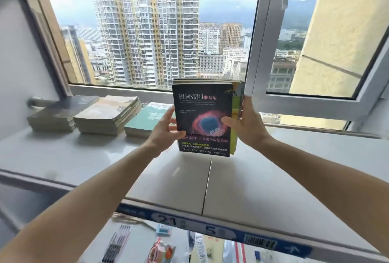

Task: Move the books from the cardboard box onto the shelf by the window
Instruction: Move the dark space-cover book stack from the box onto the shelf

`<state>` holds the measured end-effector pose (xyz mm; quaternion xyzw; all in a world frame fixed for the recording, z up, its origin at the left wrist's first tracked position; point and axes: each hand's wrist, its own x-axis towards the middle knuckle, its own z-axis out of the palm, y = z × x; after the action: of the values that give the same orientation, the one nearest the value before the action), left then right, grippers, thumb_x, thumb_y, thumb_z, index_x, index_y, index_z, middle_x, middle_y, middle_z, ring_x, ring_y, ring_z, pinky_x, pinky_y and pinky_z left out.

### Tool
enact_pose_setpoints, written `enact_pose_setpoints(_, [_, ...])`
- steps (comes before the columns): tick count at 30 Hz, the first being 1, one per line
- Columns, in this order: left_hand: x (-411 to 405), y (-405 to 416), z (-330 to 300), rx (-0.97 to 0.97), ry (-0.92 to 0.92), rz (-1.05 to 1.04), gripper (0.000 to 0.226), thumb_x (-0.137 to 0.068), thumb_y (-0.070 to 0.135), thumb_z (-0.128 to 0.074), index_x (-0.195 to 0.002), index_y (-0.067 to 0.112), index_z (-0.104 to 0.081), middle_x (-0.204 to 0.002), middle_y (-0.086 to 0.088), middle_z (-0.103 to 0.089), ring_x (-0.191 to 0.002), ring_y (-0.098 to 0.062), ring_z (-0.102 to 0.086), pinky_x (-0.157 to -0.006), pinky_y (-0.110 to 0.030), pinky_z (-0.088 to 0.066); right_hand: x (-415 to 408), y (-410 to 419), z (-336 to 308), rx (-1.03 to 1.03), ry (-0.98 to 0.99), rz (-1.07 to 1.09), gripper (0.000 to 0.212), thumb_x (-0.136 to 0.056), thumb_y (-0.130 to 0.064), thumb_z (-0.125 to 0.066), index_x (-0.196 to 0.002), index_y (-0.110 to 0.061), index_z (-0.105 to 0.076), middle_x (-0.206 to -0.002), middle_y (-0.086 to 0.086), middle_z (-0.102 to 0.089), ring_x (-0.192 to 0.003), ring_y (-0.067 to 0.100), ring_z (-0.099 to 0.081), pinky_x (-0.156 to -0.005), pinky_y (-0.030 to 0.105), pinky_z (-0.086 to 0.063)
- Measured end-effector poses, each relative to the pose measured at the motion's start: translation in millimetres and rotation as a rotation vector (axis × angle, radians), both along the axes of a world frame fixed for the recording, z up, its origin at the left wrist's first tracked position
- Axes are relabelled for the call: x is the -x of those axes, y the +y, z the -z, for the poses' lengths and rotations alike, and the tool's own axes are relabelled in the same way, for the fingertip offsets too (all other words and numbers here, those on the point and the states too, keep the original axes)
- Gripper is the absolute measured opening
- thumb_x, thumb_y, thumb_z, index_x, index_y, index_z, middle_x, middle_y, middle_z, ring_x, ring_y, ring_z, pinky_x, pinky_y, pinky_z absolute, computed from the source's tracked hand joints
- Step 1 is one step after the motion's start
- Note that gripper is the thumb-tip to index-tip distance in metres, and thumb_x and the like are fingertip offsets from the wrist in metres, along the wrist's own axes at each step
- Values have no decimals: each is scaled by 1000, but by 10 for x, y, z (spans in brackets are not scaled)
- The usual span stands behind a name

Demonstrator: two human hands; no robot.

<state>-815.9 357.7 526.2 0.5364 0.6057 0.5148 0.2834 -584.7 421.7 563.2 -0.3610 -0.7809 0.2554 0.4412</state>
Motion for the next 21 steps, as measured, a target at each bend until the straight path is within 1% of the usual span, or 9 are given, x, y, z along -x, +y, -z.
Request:
enact_pose_setpoints(3, [181, 133, 21, 16, 34, 23, 83, -81, -6, -68, -146, 33, -34, -102, -6, -59, -105, -32, -64, -92, -51, -54, 156, 111, 81, 0, 11, 23, 54, -84, -9, -70, -124, -15, -34, -105, 6, -65, -87, 23, -65, -75, 32, -56])
enact_pose_setpoints(6, [322, 218, 99, 12, 66, 67, 83, -83, -2, -68, -148, 34, -30, -107, -8, -61, -105, -29, -65, -92, -51, -54, 224, 181, 187, 7, 9, 53, 52, -85, -9, -70, -124, -15, -36, -103, 3, -65, -86, 17, -66, -77, 37, -58])
enact_pose_setpoints(9, [396, 281, 150, 4, 127, 137, 81, -86, 3, -66, -149, 34, -26, -107, 1, -62, -107, -22, -62, -93, -43, -53, 235, 217, 249, -42, 8, 52, 54, -87, -10, -70, -130, -12, -37, -108, 2, -65, -91, 20, -67, -75, 32, -59])
enact_pose_setpoints(11, [416, 285, 214, 18, 153, 187, 80, -87, 2, -65, -149, 32, -25, -104, 9, -64, -104, -16, -62, -92, -37, -52, 245, 218, 285, 3, -12, 54, 54, -87, -11, -70, -130, -13, -37, -109, 3, -65, -91, 21, -67, -71, 25, -57])
enact_pose_setpoints(13, [421, 280, 302, 13, 153, 219, 80, -87, -2, -63, -148, 32, -24, -101, 9, -67, -97, -6, -63, -91, -32, -52, 260, 222, 336, 88, -8, 50, 51, -87, -13, -70, -126, -16, -38, -107, 2, -66, -90, 18, -67, -67, 20, -55])
enact_pose_setpoints(15, [416, 305, 342, -7, 159, 216, 81, -86, -5, -62, -148, 33, -24, -102, 7, -68, -95, -2, -65, -91, -31, -52, 272, 241, 373, 111, 4, 48, 45, -88, -14, -69, -123, -16, -40, -105, 0, -66, -91, 17, -66, -69, 23, -56])
enact_pose_setpoints(18, [413, 367, 317, -5, 160, 189, 82, -86, -5, -62, -147, 36, -26, -105, 0, -70, -97, -10, -66, -91, -34, -54, 282, 308, 368, 110, 34, 41, 43, -88, -13, -69, -123, -13, -43, -104, -1, -66, -93, 17, -66, -73, 27, -57])
enact_pose_setpoints(20, [415, 386, 269, 28, 165, 182, 81, -85, -4, -62, -146, 37, -28, -100, -4, -72, -94, -17, -67, -91, -37, -54, 292, 366, 319, 159, 58, 17, 42, -87, -12, -70, -121, -11, -46, -103, 0, -67, -95, 17, -65, -74, 27, -57])
enact_pose_setpoints(21, [419, 395, 229, 46, 162, 183, 78, -85, -5, -62, -145, 36, -31, -95, -4, -72, -92, -20, -68, -91, -39, -55, 302, 413, 286, 203, 78, 3, 41, -86, -11, -72, -120, -12, -49, -102, 2, -68, -95, 18, -66, -76, 31, -57])
